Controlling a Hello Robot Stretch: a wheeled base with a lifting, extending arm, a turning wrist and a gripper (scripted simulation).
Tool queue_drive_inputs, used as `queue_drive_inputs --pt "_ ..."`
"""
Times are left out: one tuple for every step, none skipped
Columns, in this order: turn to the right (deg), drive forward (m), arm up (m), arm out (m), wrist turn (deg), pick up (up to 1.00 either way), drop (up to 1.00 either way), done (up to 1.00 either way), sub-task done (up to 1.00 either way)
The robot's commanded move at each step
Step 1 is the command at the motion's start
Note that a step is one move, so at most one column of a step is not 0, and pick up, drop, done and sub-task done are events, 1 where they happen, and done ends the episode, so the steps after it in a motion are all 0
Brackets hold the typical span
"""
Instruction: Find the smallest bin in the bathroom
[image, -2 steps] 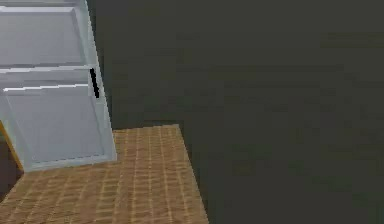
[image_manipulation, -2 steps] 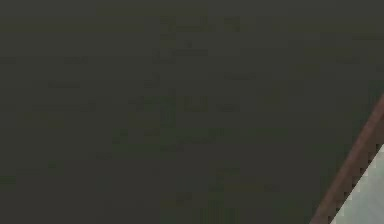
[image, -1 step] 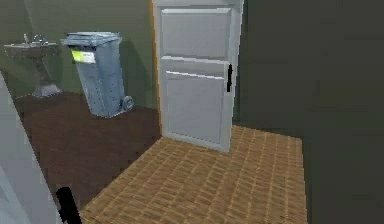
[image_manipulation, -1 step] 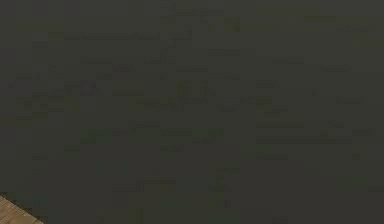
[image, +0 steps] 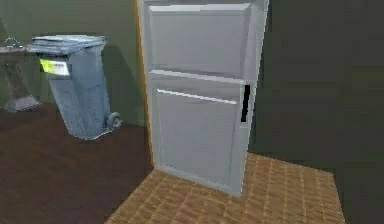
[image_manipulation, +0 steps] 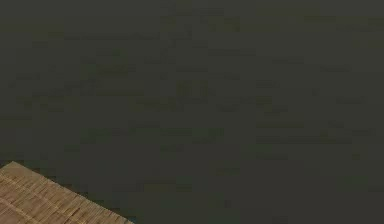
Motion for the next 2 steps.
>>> queue_drive_inputs --pt "-30.0 0.0 0.0 0.0 0.0 0.0 0.0 0.0 0.0" --pt "0.0 1.0 0.0 0.0 0.0 0.0 0.0 0.0 0.0"
